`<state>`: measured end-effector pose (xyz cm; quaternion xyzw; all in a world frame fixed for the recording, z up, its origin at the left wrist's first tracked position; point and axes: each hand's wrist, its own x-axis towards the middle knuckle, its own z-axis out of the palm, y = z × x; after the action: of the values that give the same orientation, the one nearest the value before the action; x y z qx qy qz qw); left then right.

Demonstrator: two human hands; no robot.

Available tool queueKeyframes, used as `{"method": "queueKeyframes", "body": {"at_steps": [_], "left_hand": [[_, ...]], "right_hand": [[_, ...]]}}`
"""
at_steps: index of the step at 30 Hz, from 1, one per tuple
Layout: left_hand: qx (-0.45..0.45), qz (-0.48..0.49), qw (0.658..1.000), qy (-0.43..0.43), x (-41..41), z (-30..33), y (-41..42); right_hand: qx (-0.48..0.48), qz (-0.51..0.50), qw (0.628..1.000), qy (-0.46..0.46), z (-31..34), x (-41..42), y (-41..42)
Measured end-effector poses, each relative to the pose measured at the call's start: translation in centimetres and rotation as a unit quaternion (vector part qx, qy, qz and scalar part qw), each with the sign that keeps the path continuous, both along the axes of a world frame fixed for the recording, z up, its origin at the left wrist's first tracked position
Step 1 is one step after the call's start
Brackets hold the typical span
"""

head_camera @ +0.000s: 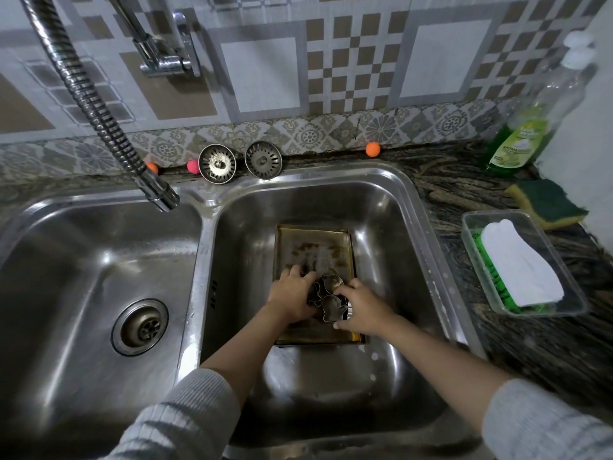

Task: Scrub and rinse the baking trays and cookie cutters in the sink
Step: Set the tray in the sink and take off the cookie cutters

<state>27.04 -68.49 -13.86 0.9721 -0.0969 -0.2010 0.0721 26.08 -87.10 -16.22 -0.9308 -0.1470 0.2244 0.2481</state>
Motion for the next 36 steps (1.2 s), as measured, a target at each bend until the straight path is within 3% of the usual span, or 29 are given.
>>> {"method": "queueKeyframes", "body": {"at_steps": [20, 26, 36], "left_hand": [[-0.102, 0.026, 0.991, -0.078, -1.1, 0.3, 1.1], [-0.062, -0.06, 0.993, -0.078, -3.7, 1.8, 1.6], [-0.018, -0.199, 0.98, 0.015, -9.8, 2.0, 2.3]], "right_hand": [[0.103, -0.092, 0.99, -0.015, 1.9, 0.1, -1.4], [0.098, -0.072, 0.993, -0.008, 3.7, -1.4, -2.6], [0.075, 0.006, 0.993, 0.09, 3.9, -6.9, -3.0]]}}
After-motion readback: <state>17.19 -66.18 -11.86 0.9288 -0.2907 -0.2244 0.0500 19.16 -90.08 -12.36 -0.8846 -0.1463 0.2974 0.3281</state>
